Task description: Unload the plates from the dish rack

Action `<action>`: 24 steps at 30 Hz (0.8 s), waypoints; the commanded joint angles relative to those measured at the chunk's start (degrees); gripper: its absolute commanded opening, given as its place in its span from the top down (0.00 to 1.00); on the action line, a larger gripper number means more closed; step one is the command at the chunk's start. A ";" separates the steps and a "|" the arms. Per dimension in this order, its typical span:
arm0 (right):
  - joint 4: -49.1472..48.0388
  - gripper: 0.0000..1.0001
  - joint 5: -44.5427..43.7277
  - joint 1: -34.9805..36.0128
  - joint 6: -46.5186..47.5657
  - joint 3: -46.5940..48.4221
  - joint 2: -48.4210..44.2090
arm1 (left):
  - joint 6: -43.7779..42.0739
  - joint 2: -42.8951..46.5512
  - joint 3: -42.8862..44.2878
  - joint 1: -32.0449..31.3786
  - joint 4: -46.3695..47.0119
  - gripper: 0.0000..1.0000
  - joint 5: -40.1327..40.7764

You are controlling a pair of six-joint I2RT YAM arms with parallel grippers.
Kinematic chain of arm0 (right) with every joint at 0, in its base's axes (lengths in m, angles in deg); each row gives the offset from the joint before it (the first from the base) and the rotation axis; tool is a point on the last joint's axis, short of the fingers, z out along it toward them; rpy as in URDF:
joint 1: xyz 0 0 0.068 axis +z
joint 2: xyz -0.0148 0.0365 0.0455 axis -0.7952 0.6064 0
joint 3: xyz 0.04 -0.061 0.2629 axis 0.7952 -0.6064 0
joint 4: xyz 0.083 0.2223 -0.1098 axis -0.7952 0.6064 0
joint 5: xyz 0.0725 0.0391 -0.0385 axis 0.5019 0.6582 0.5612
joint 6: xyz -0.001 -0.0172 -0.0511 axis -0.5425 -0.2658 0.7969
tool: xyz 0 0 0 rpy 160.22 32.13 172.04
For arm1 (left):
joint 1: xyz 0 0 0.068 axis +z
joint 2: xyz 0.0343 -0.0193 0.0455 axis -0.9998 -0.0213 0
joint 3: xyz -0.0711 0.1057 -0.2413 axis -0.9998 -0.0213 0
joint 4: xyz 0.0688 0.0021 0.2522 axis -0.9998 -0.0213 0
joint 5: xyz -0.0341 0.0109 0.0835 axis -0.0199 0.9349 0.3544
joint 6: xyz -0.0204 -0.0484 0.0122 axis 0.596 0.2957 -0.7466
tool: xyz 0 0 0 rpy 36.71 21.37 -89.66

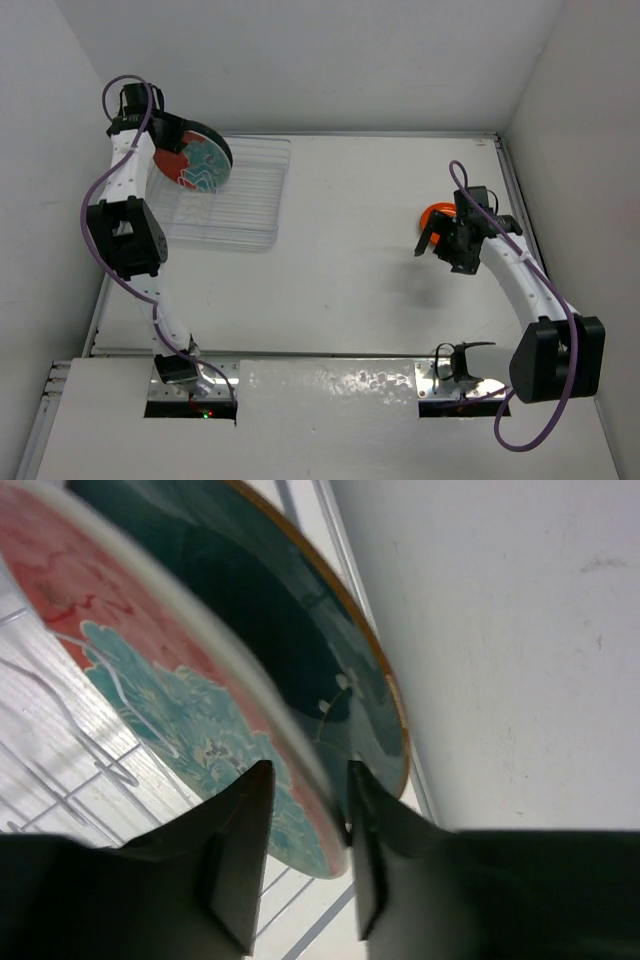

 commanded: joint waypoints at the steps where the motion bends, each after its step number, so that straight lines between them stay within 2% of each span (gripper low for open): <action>1: -1.85 0.01 0.62 0.32 0.77 0.06 -0.29 | -0.62 2.61 -0.48 -0.57 -0.31 0.70 2.31; 2: -1.93 0.01 0.62 0.32 0.77 -0.03 -0.29 | -0.62 2.35 -0.30 -0.57 -0.49 0.76 1.88; 4: -1.93 0.01 0.62 0.32 0.94 -0.20 -0.38 | -0.45 2.26 -0.30 -0.74 -0.75 1.00 1.70; 13: -2.37 0.01 1.84 0.32 0.59 -0.64 -0.38 | 0.34 7.09 -1.87 -1.00 -1.37 1.00 2.58; 24: -3.43 0.01 3.52 0.32 0.76 -0.12 -0.47 | 1.40 17.02 -5.14 -0.39 0.83 1.00 2.05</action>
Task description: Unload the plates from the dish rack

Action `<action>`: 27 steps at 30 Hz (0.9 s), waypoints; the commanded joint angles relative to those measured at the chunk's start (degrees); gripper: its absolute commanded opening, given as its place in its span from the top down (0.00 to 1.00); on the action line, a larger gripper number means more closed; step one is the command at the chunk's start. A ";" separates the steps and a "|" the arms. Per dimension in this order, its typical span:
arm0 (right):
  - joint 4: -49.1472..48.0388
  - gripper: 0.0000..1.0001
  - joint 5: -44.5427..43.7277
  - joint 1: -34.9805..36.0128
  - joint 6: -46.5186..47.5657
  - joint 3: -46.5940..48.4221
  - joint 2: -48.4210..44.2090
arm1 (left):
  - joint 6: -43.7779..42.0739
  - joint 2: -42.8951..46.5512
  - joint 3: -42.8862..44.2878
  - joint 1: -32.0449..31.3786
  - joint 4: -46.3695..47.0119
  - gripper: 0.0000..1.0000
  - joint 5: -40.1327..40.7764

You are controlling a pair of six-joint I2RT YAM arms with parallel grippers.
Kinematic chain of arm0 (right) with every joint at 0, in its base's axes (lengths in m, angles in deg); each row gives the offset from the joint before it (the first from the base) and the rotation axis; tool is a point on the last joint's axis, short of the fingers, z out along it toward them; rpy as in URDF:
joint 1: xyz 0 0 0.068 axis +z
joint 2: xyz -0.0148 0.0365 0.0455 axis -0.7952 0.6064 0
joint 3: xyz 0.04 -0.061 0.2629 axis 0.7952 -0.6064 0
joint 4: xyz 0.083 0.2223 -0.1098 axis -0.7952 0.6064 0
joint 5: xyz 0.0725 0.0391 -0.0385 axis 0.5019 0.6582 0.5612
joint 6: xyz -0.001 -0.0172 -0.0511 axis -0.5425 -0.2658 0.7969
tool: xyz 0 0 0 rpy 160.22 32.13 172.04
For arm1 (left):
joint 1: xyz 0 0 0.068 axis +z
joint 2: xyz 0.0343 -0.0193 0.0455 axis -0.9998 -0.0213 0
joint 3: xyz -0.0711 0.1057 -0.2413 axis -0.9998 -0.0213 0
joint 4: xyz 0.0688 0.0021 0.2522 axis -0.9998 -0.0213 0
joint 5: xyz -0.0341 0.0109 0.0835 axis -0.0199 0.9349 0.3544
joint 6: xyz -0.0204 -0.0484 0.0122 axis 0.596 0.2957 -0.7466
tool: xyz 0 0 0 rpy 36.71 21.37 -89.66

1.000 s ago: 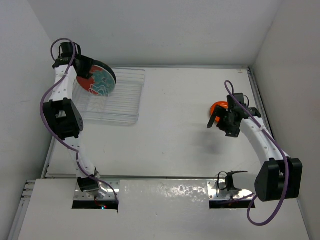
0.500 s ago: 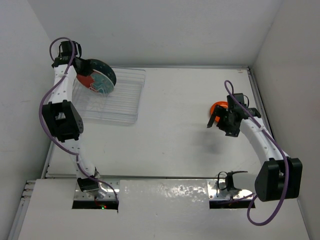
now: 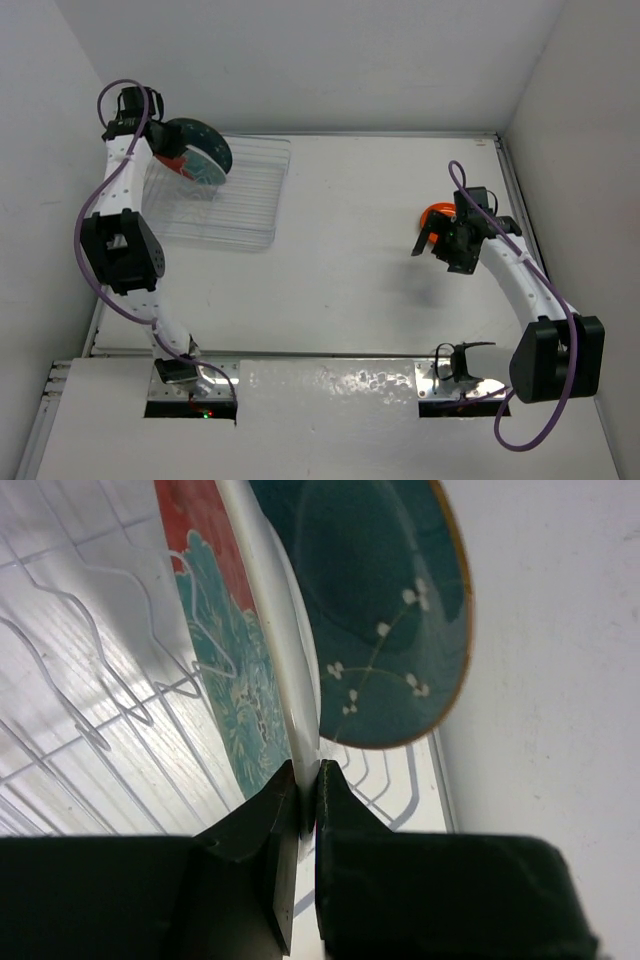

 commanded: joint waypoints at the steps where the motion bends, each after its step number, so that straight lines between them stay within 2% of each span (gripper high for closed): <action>1: -1.96 0.01 1.34 0.32 0.55 0.84 -0.38 | -0.61 9.46 2.17 0.24 5.48 1.00 0.02; 12: -1.78 0.01 3.26 0.32 1.34 8.23 2.25 | -9.66 16.13 3.49 0.16 5.66 1.00 0.10; 17: -1.26 0.01 6.07 0.32 1.25 13.84 3.92 | -24.66 20.71 3.66 -2.73 11.02 1.00 -0.97; 19: -0.21 0.01 6.70 0.32 1.08 17.45 4.89 | -30.20 21.33 4.44 -7.65 13.12 1.00 1.05; 20: 1.80 0.01 6.35 0.32 1.08 19.03 5.15 | -36.58 21.07 5.32 -10.02 13.22 1.00 1.50; 21: 2.86 0.01 4.35 0.32 0.82 22.26 5.33 | -40.13 20.98 6.72 -16.56 14.18 1.00 1.25; 22: 4.09 0.01 2.76 0.32 0.64 23.95 5.24 | -43.91 20.81 7.17 -19.94 14.54 1.00 1.59; 23: 6.62 0.01 0.83 0.32 0.29 25.44 4.98 | -50.12 20.46 7.79 -27.28 14.54 1.00 4.64; 24: 8.04 0.01 -4.24 0.32 -0.76 28.42 4.02 | -55.40 19.58 9.10 -30.83 13.84 1.00 6.93; 25: 10.14 0.01 -7.94 0.23 -1.64 29.75 3.23 | -55.46 19.05 9.72 -33.83 13.57 1.00 8.44; 26: 13.47 0.01 -11.98 0.32 -2.87 30.89 2.00 | -59.81 18.35 10.25 -40.03 13.22 1.00 9.93; 27: 13.42 0.01 -17.59 0.32 -4.44 30.82 -1.75 | -62.55 17.65 11.21 -43.23 12.44 1.00 11.60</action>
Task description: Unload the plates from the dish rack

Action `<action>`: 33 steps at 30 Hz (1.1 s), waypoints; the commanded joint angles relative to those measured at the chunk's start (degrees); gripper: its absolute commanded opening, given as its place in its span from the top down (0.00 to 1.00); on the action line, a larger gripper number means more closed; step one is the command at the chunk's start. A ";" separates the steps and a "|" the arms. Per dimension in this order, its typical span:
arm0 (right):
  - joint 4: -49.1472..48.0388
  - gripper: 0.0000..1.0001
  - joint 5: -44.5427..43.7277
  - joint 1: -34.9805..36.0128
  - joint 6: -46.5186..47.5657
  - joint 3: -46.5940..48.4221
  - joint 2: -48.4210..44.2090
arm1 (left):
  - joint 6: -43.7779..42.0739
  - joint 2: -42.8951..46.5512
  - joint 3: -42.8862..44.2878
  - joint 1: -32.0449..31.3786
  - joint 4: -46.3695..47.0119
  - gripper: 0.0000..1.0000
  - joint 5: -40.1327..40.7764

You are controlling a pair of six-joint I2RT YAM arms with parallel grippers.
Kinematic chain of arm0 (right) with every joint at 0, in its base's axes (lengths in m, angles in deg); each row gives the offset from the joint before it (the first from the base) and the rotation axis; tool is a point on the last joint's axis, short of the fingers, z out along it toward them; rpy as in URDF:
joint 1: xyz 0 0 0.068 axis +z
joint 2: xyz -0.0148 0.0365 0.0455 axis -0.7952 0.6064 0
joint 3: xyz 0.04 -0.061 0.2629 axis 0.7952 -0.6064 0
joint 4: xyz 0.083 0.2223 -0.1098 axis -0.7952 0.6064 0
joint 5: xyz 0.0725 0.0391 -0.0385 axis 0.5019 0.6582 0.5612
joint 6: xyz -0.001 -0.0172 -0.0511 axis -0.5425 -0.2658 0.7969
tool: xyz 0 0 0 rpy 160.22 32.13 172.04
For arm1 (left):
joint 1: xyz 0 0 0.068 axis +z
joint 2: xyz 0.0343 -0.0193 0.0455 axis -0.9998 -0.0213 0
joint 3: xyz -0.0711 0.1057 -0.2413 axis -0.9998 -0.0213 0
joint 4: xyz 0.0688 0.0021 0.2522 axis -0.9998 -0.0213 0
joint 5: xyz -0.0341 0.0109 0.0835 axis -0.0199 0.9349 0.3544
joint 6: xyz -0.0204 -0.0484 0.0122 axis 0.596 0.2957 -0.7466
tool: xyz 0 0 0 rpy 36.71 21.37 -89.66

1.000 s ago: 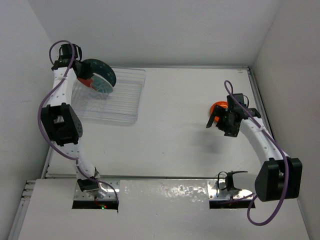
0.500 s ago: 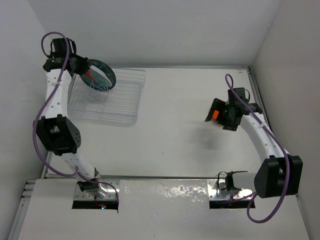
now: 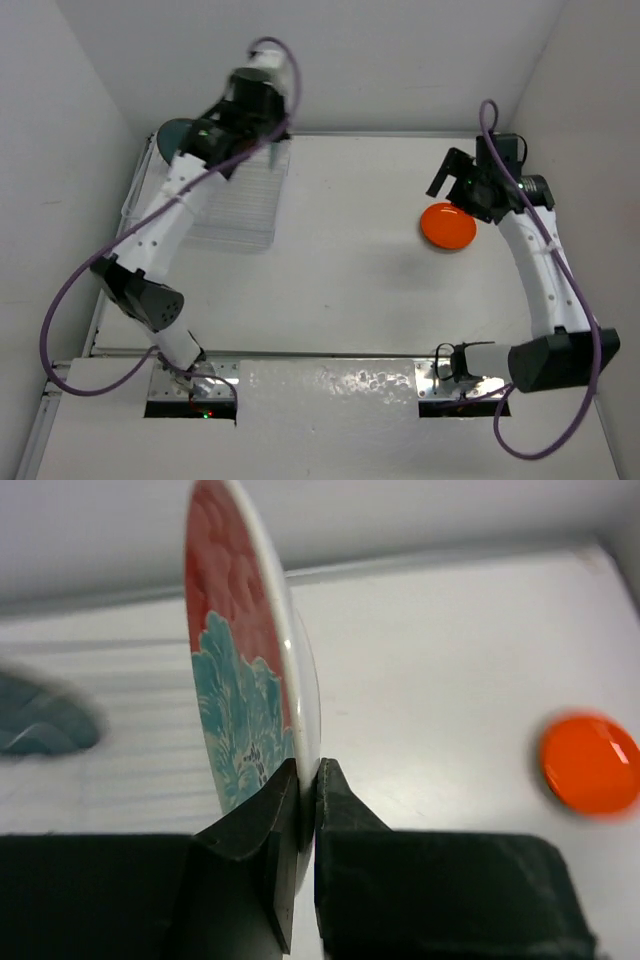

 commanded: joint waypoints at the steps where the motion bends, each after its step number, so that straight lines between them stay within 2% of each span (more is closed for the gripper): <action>1: 6.86 0.01 -16.39 0.05 -4.59 3.30 -8.88 | -19.06 0.45 6.74 -16.77 9.72 1.00 4.97; 4: 10.97 0.01 -24.20 0.05 -7.32 3.47 -15.29 | -24.36 -3.16 5.96 -25.66 9.62 1.00 10.26; 10: 16.08 0.01 -35.38 0.14 -9.08 4.96 -22.96 | -25.78 -10.54 3.14 -33.86 12.00 1.00 13.70; 16: 17.85 0.01 -37.60 0.05 -7.76 7.96 -27.18 | -26.22 -15.91 1.38 -36.68 14.02 1.00 20.56; 19: 18.64 0.01 -36.72 0.05 -7.59 8.31 -28.06 | -29.82 -16.62 -3.53 -36.86 17.00 1.00 29.77; 21: 18.73 0.01 -35.14 0.05 -7.59 7.78 -28.76 | -30.70 -16.01 -8.80 -36.51 19.29 1.00 33.22; 25: 18.12 0.01 -33.29 0.14 -7.85 6.55 -29.47 | -27.99 -15.65 -13.47 -36.16 19.56 1.00 28.14; 30: 17.06 0.01 -30.57 0.05 -7.15 6.02 -28.33 | -24.65 -17.93 -13.47 -36.16 17.72 1.00 22.17; 33: 15.48 0.01 -29.25 0.05 -7.32 4.62 -28.32 | -22.54 -19.43 -13.03 -36.16 14.91 1.00 21.63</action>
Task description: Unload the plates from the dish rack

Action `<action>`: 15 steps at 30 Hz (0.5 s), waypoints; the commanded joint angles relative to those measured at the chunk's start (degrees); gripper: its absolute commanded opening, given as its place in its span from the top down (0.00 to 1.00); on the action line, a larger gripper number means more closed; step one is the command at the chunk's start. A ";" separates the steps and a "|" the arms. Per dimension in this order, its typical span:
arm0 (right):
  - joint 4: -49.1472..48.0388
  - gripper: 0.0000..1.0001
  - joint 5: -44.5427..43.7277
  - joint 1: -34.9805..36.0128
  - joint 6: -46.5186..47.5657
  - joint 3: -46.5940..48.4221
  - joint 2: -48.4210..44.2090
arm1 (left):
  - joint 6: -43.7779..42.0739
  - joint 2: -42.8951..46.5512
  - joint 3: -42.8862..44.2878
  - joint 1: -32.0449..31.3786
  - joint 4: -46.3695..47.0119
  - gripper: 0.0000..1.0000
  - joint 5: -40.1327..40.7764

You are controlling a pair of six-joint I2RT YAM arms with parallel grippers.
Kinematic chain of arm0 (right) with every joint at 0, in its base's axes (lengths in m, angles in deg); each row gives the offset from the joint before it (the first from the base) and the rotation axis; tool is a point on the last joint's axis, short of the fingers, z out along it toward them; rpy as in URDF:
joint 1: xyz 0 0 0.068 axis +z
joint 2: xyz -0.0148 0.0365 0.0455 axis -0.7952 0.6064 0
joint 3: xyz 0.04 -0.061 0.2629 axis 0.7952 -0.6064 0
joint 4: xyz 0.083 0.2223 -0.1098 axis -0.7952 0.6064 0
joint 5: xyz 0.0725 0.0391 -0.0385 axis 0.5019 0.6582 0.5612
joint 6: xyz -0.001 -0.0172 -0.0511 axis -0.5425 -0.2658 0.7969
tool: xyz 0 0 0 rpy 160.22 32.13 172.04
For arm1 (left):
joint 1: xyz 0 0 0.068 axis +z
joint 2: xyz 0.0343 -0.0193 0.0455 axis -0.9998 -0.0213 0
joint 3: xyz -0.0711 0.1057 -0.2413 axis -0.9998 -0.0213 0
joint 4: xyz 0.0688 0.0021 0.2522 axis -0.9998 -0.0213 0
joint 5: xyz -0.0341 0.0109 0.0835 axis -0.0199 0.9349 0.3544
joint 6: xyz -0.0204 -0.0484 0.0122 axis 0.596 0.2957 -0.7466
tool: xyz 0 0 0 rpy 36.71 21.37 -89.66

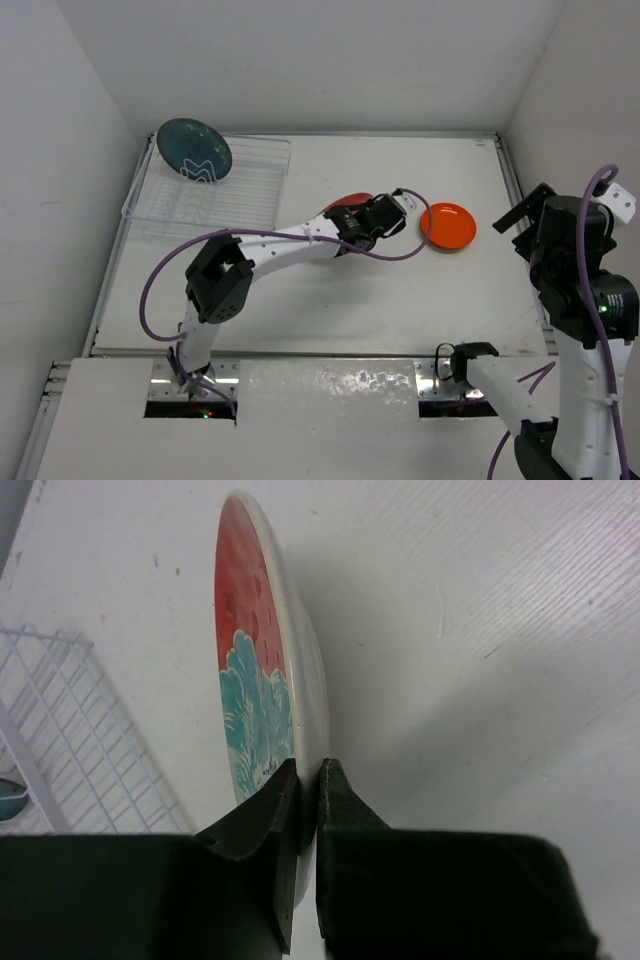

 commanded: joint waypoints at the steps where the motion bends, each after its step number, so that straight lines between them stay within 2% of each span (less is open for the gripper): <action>1: -2.97 0.01 2.34 0.07 0.04 -1.48 0.61 | 1.99 1.18 2.75 -0.36 4.39 0.95 1.67; 2: -3.49 0.01 2.51 -0.01 0.04 -1.92 0.61 | 3.48 1.35 2.40 -0.36 4.13 0.89 0.10; 3: -3.76 0.01 2.95 0.07 -0.13 -2.62 0.53 | 4.27 1.44 1.70 -0.27 3.43 0.78 -1.04; 6: -4.73 0.01 3.48 0.07 -0.48 -4.47 0.44 | 7.79 0.92 0.03 -0.27 2.11 0.74 -4.91; 9: -6.13 0.01 4.09 -0.01 -0.57 -6.40 0.17 | 9.99 -0.05 -1.99 -0.18 1.75 0.56 -8.17; 10: -6.48 0.01 4.27 -0.01 -0.57 -6.75 0.09 | 10.34 -0.14 -2.44 -0.18 1.93 0.53 -8.52; 13: -7.28 0.01 4.53 0.08 -0.31 -6.93 0.52 | 13.41 0.73 -3.14 0.78 2.45 0.46 -12.29; 15: -7.72 0.01 4.45 0.07 0.04 -6.67 0.87 | 14.65 1.52 -2.62 1.14 2.46 0.44 -13.09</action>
